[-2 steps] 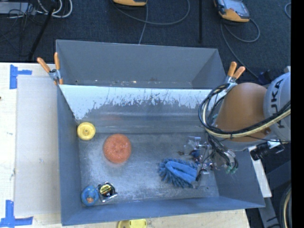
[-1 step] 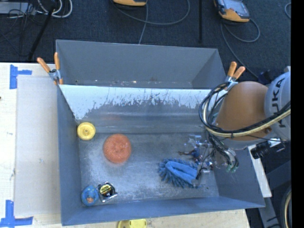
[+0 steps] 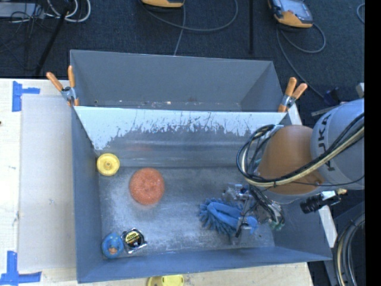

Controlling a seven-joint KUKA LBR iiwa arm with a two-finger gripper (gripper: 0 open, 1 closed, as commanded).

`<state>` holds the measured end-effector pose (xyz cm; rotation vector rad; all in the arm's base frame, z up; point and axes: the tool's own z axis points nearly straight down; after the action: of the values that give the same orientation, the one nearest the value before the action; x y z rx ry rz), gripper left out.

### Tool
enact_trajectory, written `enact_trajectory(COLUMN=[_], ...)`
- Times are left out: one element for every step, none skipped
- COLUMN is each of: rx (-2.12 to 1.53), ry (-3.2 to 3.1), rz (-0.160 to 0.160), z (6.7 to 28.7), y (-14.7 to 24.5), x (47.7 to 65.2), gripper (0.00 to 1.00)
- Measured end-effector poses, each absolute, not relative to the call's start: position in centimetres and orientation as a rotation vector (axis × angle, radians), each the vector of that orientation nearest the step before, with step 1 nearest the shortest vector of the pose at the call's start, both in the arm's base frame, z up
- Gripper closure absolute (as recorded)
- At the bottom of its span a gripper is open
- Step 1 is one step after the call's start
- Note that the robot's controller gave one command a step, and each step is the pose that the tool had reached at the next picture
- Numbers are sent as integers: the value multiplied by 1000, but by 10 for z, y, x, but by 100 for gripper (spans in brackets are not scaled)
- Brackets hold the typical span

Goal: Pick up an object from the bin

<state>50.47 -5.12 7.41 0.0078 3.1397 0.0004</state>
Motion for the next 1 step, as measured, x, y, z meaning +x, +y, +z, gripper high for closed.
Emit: enact_trajectory(rx=[97], ry=[3143], rz=[2], z=[52], y=[-51], x=[501], gripper=[0])
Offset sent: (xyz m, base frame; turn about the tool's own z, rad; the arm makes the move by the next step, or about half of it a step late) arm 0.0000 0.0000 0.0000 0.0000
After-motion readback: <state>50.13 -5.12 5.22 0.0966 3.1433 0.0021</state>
